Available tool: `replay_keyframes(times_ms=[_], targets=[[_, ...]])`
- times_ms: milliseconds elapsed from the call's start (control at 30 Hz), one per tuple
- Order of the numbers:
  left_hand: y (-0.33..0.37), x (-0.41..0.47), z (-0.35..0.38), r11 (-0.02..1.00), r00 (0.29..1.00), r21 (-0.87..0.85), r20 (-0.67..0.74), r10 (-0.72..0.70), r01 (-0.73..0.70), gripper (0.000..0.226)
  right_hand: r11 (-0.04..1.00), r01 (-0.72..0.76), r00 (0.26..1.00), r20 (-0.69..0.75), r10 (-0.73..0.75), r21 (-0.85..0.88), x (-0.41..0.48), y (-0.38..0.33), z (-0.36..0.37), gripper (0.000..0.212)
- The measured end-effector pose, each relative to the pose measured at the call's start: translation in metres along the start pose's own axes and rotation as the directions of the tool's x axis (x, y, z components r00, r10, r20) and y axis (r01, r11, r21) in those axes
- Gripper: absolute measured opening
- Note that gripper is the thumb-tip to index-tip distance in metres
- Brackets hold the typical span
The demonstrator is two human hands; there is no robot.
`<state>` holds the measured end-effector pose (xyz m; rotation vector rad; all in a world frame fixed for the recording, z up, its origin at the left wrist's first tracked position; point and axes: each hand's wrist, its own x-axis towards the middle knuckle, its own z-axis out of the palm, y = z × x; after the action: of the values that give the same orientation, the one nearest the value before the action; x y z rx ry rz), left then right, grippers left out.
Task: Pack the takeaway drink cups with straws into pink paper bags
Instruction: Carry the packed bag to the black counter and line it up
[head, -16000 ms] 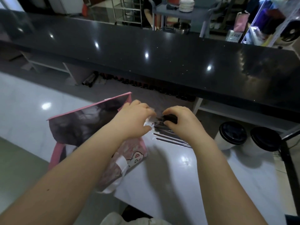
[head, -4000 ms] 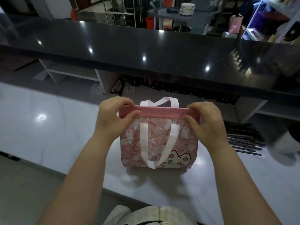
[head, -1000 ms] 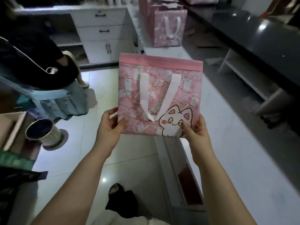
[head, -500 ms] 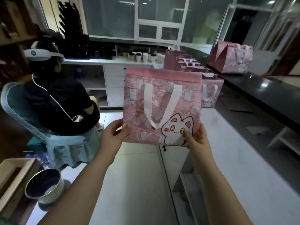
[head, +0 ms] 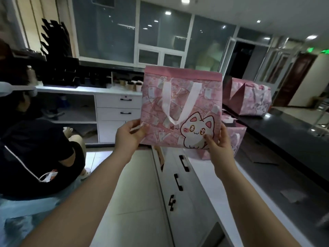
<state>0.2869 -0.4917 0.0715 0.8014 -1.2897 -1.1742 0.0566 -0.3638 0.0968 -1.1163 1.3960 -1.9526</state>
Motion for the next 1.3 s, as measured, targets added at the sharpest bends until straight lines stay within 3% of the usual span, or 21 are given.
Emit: replay_keyframes(times_ms=[267,500,667,800,1033,1167,1300], targets=[[0.042,0.176,0.088,0.991,0.988,0.027,0.091,0.129,-0.132,0.004,0.988,0.143,0.988,0.047,-0.145,0.054,0.197,-0.011,0.009,0.050],[0.040,0.311,0.164,0.983,0.973,-0.049,0.143,0.181,-0.175,0.023,0.977,0.204,0.979,-0.011,-0.204,0.053,0.344,-0.009,0.003,0.055],[-0.005,0.381,0.226,0.978,0.960,-0.206,0.263,0.091,-0.036,0.018,0.982,0.177,0.977,-0.133,-0.167,0.065,0.402,0.024,-0.029,0.048],[-0.052,0.427,0.280,0.948,0.918,-0.300,0.395,0.027,0.102,0.028,0.985,0.173,0.948,-0.275,-0.158,0.030,0.435,0.054,-0.061,0.048],[-0.095,0.506,0.388,0.886,0.753,-0.289,0.652,-0.095,0.363,0.018,0.969,0.243,0.804,-0.550,-0.227,-0.045,0.491,0.078,-0.107,0.042],[-0.098,0.523,0.457,0.832,0.641,-0.307,0.764,-0.075,0.463,0.012,0.933,0.277,0.685,-0.633,-0.359,-0.229,0.507,0.073,-0.136,0.044],[-0.107,0.497,0.521,0.755,0.569,-0.315,0.817,-0.092,0.575,0.014,0.819,0.102,0.589,-0.629,-0.507,-0.565,0.502,0.065,-0.173,0.058]])
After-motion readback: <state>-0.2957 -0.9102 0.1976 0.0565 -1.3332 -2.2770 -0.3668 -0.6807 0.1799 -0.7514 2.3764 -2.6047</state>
